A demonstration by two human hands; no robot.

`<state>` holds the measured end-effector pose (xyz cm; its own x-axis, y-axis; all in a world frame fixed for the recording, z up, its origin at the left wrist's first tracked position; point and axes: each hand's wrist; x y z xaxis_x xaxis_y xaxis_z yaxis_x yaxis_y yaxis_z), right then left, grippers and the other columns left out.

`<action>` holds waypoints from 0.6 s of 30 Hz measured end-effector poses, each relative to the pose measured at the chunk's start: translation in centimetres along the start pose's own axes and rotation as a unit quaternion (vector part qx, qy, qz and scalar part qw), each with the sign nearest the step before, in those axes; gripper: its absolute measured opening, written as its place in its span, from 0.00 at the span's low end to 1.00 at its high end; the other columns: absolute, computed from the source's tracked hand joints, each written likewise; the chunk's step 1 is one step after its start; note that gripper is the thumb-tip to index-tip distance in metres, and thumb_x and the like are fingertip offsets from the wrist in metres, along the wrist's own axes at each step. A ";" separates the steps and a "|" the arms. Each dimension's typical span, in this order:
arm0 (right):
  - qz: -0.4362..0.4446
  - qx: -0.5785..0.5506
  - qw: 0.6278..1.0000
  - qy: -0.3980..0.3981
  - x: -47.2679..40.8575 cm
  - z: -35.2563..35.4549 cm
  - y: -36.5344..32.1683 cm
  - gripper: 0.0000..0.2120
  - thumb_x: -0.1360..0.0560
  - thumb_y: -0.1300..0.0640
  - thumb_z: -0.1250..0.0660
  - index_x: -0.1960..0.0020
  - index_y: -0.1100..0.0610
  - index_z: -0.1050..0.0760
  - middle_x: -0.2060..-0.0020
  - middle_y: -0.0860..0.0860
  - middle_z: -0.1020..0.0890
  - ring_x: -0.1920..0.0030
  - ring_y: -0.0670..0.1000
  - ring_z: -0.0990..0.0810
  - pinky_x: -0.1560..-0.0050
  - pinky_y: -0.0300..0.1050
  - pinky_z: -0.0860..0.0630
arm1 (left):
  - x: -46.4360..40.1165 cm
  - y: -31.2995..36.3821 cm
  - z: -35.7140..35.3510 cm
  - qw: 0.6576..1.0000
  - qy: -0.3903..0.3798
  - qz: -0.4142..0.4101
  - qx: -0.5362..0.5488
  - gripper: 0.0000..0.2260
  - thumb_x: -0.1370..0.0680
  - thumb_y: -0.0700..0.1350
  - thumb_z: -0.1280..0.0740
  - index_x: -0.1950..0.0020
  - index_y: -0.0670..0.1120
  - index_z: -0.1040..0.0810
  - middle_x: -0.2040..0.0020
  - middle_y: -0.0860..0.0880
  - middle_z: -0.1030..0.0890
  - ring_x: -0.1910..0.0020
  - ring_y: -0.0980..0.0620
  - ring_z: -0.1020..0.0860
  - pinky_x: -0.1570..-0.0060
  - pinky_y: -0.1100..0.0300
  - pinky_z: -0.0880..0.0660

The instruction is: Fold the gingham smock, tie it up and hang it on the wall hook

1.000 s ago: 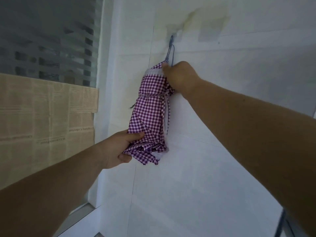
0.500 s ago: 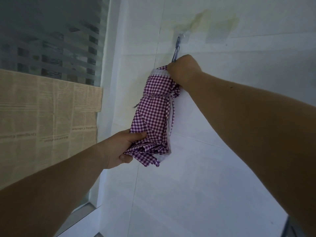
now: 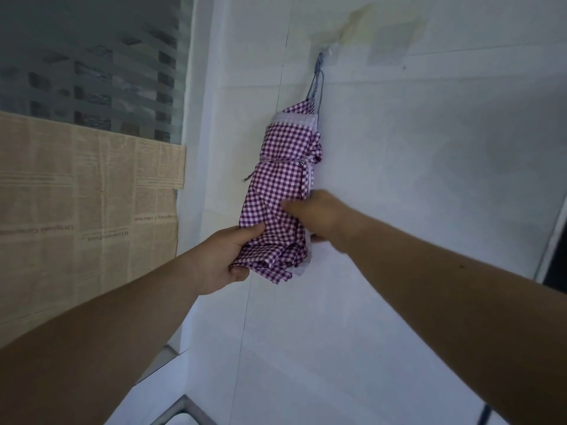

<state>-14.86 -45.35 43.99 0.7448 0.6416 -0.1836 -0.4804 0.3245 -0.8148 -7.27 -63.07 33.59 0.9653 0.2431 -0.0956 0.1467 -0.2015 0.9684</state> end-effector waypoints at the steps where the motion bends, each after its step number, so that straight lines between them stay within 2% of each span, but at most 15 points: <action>1: -0.008 -0.004 1.000 -0.015 -0.1 -0.2 0.9 0.14 0.19 0.48 0.32 0.37 0.53 0.26 0.48 0.48 0.18 0.49 0.49 0.19 0.57 0.42 0.21 | 0.0 0.0 0.0 1.000 0.012 -0.007 -0.003 0.24 0.25 0.56 0.24 0.36 0.42 0.19 0.53 0.47 0.17 0.66 0.55 0.25 0.74 0.62 0.40; 3: 0.011 -0.014 1.000 -0.011 0.0 0.1 1.6 0.13 0.19 0.48 0.31 0.39 0.53 0.25 0.48 0.49 0.17 0.50 0.48 0.18 0.55 0.41 0.21 | 0.2 0.1 -0.3 0.999 0.026 -0.024 -0.014 0.23 0.21 0.57 0.27 0.34 0.42 0.20 0.54 0.47 0.17 0.67 0.55 0.27 0.75 0.62 0.40; 5: 0.043 0.021 0.999 0.021 -0.3 0.2 1.9 0.13 0.20 0.49 0.29 0.41 0.56 0.22 0.44 0.53 0.16 0.49 0.50 0.18 0.51 0.41 0.20 | 0.3 -0.1 -0.4 0.999 0.031 -0.037 -0.023 0.20 0.20 0.56 0.28 0.37 0.42 0.20 0.56 0.48 0.17 0.68 0.56 0.27 0.76 0.63 0.41; 8: 0.026 0.055 0.997 0.044 -0.3 -0.4 2.7 0.20 0.21 0.47 0.29 0.35 0.59 0.22 0.41 0.54 0.17 0.44 0.54 0.19 0.43 0.47 0.21 | 0.2 -0.7 -0.7 0.996 0.065 -0.045 -0.036 0.20 0.18 0.55 0.29 0.36 0.41 0.20 0.55 0.47 0.17 0.69 0.56 0.27 0.77 0.62 0.40; 13: 0.023 0.069 0.997 0.027 0.8 -0.5 3.5 0.26 0.22 0.44 0.29 0.31 0.60 0.25 0.37 0.55 0.19 0.40 0.56 0.20 0.39 0.49 0.22 | 1.0 -0.1 -1.1 0.991 0.087 -0.005 -0.100 0.18 0.19 0.59 0.30 0.41 0.45 0.18 0.57 0.48 0.18 0.67 0.55 0.28 0.72 0.61 0.38; 15: -0.003 0.087 0.996 0.006 1.7 -0.7 4.2 0.28 0.22 0.44 0.30 0.29 0.60 0.27 0.36 0.55 0.19 0.40 0.57 0.19 0.38 0.52 0.20 | 1.5 0.0 -1.1 0.985 0.092 0.015 -0.143 0.20 0.20 0.63 0.30 0.41 0.48 0.17 0.53 0.50 0.14 0.60 0.53 0.23 0.66 0.61 0.29; 17: -0.030 0.073 0.997 -0.009 2.0 -0.9 4.6 0.27 0.20 0.45 0.31 0.29 0.61 0.27 0.36 0.56 0.19 0.40 0.57 0.18 0.40 0.52 0.18 | 1.9 0.3 -1.2 0.980 0.105 0.020 -0.168 0.23 0.21 0.67 0.31 0.34 0.52 0.20 0.43 0.51 0.14 0.45 0.51 0.19 0.51 0.55 0.20; 18: -0.042 0.072 0.997 -0.010 2.4 -0.6 4.7 0.26 0.20 0.45 0.31 0.30 0.62 0.27 0.37 0.56 0.19 0.41 0.56 0.18 0.40 0.52 0.18 | 1.9 0.5 -1.4 0.979 0.101 0.016 -0.175 0.26 0.21 0.68 0.32 0.30 0.53 0.23 0.38 0.52 0.16 0.40 0.51 0.20 0.44 0.52 0.20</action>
<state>-15.05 -42.68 39.38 0.7758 0.6220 -0.1058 -0.4794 0.4722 -0.7398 -5.64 -61.32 34.21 0.9005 0.4319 -0.0501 -0.0007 0.1167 0.9932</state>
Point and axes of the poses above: each hand's wrist, its own x-axis away from the middle knuckle, its own z-axis out of the back of the hand, y = z × x
